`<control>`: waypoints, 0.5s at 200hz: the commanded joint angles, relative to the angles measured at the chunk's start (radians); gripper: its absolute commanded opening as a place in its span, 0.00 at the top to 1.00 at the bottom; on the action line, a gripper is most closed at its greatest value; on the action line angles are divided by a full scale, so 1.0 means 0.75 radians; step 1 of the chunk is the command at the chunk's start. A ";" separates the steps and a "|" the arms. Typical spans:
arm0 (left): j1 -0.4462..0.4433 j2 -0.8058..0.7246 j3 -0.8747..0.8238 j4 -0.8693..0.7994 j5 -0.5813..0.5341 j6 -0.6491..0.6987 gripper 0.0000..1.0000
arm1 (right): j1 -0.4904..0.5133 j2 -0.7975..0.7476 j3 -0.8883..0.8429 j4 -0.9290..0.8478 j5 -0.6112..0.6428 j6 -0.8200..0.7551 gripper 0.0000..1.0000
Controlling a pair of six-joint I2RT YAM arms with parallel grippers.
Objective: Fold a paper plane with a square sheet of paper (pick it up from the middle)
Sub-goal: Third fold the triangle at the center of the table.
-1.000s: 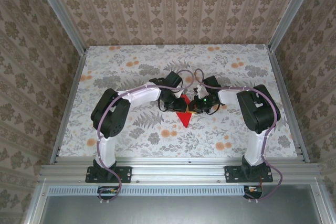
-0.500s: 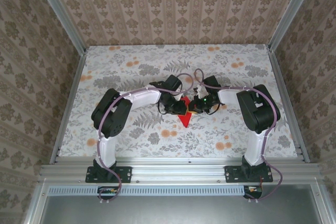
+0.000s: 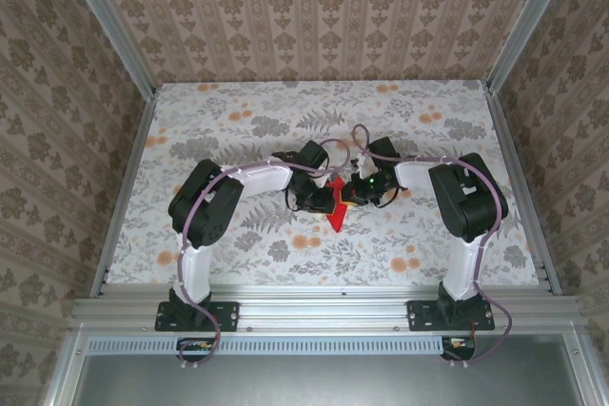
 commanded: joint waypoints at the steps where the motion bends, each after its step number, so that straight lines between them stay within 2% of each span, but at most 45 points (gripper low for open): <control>1: 0.009 0.046 -0.013 -0.061 -0.085 0.055 0.87 | 0.015 0.010 -0.022 -0.106 0.076 0.029 0.92; 60: 0.011 0.071 -0.029 -0.086 -0.131 0.082 0.88 | 0.013 -0.130 -0.040 -0.036 0.016 0.119 0.80; 100: 0.013 0.083 -0.043 -0.079 -0.135 0.091 0.88 | 0.017 -0.202 -0.104 0.044 -0.013 0.203 0.82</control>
